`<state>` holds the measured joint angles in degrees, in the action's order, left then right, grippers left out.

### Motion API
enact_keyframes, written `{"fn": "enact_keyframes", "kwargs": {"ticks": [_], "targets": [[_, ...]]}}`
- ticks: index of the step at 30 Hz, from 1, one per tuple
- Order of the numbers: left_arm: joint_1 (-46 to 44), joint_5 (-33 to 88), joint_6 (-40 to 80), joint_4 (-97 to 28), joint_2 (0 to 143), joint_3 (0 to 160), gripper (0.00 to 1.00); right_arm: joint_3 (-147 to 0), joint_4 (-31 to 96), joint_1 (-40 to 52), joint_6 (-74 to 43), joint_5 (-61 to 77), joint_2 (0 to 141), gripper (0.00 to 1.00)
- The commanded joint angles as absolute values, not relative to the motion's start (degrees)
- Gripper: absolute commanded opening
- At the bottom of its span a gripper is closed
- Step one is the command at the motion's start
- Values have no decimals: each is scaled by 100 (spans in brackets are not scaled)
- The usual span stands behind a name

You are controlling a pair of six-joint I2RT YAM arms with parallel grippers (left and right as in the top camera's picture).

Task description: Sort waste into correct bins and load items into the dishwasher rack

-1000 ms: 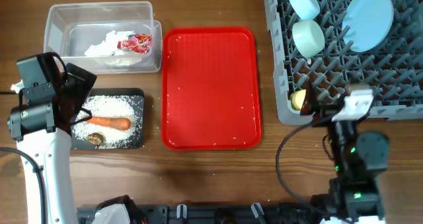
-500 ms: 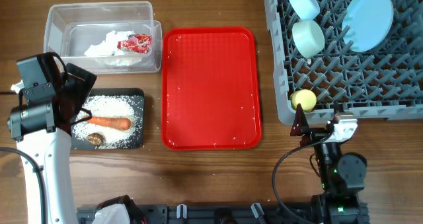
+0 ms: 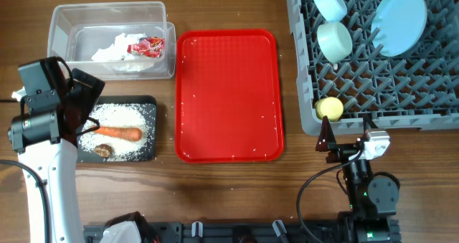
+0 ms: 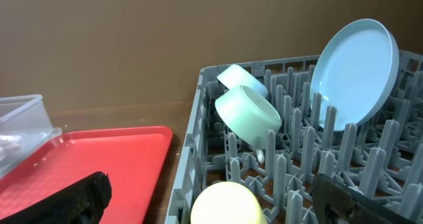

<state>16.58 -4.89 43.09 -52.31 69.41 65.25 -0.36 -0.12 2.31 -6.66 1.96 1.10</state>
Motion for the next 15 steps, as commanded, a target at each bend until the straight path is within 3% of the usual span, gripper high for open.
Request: {"fn": "enact_keyframes", "kwargs": {"ticks": [1,15], "targets": [[1684,-589,4200,-5218,6945,6589,100,-30,-12,228,-766,309,54,100],[1684,-589,4198,-5218,6943,6589,100,-30,-12,228,-766,309,97,100]]}}
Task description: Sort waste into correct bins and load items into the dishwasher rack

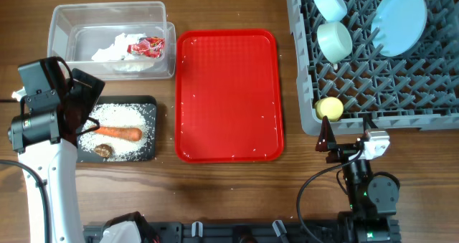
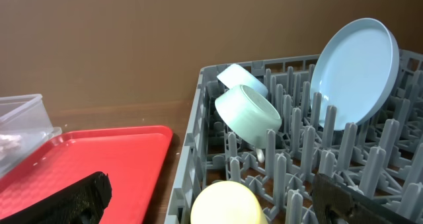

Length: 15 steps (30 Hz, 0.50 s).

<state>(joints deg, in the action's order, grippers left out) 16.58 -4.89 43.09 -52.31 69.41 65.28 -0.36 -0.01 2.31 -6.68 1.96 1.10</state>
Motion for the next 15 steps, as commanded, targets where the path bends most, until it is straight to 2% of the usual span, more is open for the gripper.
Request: {"fn": "enact_keyframes", "kwargs": {"ticks": [1,11,15], "targets": [[1684,-589,4198,-5218,6943,6589,100,-30,-12,228,-766,309,97,100],[1522,-587,4270,-5347,6694,6519,100,-30,-12,228,-766,309,97,100],[1221,-582,4228,-4539,6208,6058,100,-30,-12,228,-766,309,97,100]]}}
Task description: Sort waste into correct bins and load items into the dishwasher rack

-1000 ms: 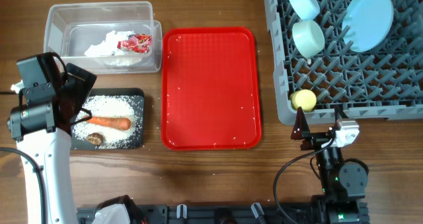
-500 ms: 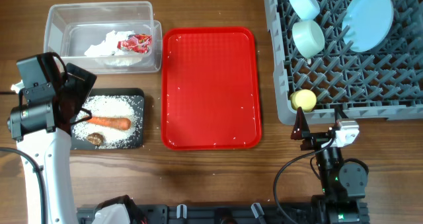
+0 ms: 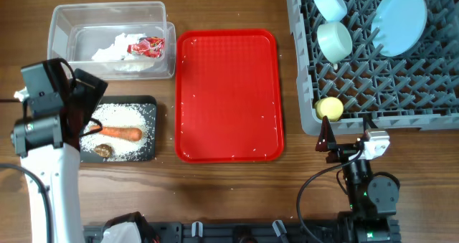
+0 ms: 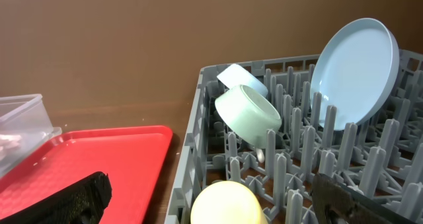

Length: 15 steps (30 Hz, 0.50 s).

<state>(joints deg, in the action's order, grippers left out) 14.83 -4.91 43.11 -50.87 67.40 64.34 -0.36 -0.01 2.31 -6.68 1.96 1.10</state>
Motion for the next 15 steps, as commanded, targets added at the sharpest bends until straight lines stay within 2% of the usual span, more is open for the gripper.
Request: {"fn": "enact_keyframes", "kwargs": {"ticks": [1,9,15], "targets": [[1098,-585,4211,-4117,5981,5760,100,-30,-12,228,-766,309,97,100],[799,390,2783,-1267,4119,3114,100,-30,-12,228,-766,309,97,100],[799,521,2567,-436,2703,1643,100,-30,-12,228,-766,309,97,100]]}}
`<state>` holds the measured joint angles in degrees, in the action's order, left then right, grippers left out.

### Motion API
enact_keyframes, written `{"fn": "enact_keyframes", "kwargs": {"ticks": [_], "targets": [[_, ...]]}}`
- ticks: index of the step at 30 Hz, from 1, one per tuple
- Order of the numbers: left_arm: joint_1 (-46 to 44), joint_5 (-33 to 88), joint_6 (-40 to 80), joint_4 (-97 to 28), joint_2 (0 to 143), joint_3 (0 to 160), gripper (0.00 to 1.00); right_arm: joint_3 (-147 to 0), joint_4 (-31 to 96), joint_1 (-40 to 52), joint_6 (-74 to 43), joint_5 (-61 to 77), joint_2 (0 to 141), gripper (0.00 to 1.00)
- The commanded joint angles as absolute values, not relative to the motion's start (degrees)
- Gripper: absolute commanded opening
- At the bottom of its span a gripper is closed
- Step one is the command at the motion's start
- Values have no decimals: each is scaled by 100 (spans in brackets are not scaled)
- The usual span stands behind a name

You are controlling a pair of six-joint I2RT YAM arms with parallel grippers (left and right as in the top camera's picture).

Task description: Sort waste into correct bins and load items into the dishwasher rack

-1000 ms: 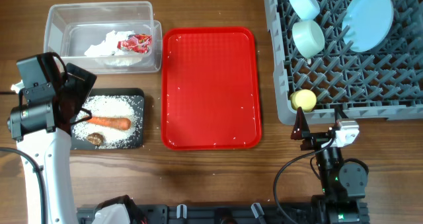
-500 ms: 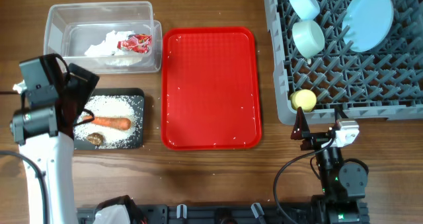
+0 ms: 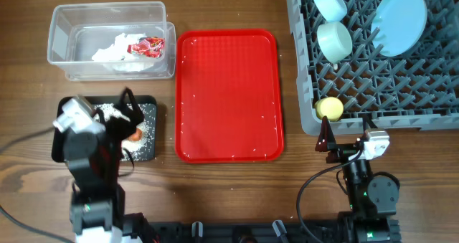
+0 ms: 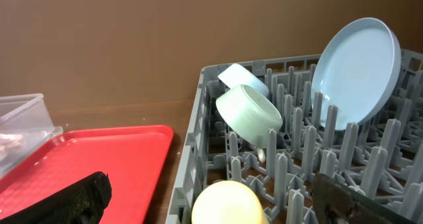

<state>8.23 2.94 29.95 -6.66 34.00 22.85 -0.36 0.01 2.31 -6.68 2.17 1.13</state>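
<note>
The black tray (image 3: 147,107) of white rice holds an orange carrot (image 3: 136,134), half hidden under my left arm. My left gripper (image 3: 129,126) lies low over that tray, its fingers spread open, nothing seen between them. The clear bin (image 3: 107,17) holds white tissue (image 3: 115,48) and a red wrapper (image 3: 147,47). The grey dishwasher rack (image 3: 373,78) carries a light blue plate (image 4: 353,72), two pale cups (image 4: 248,105) and a yellow cup (image 4: 225,201). My right gripper (image 4: 215,201) is open just before the rack's near edge, its fingers either side of the yellow cup's position.
A red serving tray (image 3: 229,92) with a few rice grains lies between the bins and the rack. Cables run along the table's front edge near both arm bases. Bare wood lies in front of the trays.
My left arm was at the black tray's left edge; now it sits lower, over the tray's left half, covering the brown scrap and part of the carrot. The right arm has not moved.
At the two oldest moments my left arm stood by the black tray's left edge, carrot and brown scrap in plain view. Half a second ago it had shifted slightly. Now it lies over the tray. The right gripper stayed open at the rack throughout.
</note>
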Motion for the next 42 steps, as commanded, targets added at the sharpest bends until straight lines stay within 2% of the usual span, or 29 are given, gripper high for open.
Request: {"fn": "enact_keyframes", "kwargs": {"ticks": [1,9,16,42], "targets": [[799,491,2567,-399,2532,1507,100,-30,-12,228,-766,309,97,100],[591,-49,2556,-316,1026,508,100,-30,-12,228,-764,309,97,100],[276,-113,1673,-298,329,95,100,-30,-12,228,-766,309,97,100],[301,-71,1540,-405,38,32,100,-30,-12,228,-766,309,97,100]]}}
